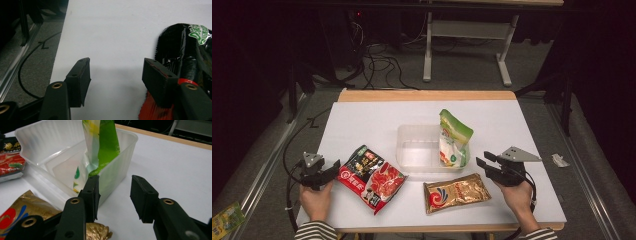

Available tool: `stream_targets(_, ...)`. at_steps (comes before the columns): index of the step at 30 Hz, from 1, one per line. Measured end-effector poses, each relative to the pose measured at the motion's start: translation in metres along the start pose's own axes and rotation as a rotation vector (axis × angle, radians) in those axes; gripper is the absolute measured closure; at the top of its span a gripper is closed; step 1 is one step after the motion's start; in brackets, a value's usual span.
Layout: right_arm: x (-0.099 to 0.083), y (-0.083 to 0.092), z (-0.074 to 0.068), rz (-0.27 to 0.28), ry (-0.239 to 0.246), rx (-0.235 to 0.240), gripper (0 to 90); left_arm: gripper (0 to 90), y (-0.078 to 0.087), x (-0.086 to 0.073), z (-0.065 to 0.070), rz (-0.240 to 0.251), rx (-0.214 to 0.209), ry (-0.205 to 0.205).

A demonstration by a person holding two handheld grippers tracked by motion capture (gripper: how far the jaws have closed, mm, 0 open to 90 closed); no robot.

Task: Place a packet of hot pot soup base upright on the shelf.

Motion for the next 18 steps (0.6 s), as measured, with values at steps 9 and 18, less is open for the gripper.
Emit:
stream_targets(9,-0.012,0.011,0.008,0.033,-0.009,-0.025,55.4,40.2,0.0,0.0,0.0,0.0,0.003,-0.001)
stream_targets(18,-0.031,0.018,0.008,-0.011,-0.045,-0.023,55.6,39.9,0.001,0.0,0.0,0.001,0.004,-0.003)
Point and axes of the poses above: each handheld gripper's, and its own axes: y roughly backward along the jaws, x roughly out of its top, z roughly to its right, the point moved 5 cm from there along -y, roughly forward along the jaws, and after that the axes turned 5 degrees about -y, right-handed, at the moved point
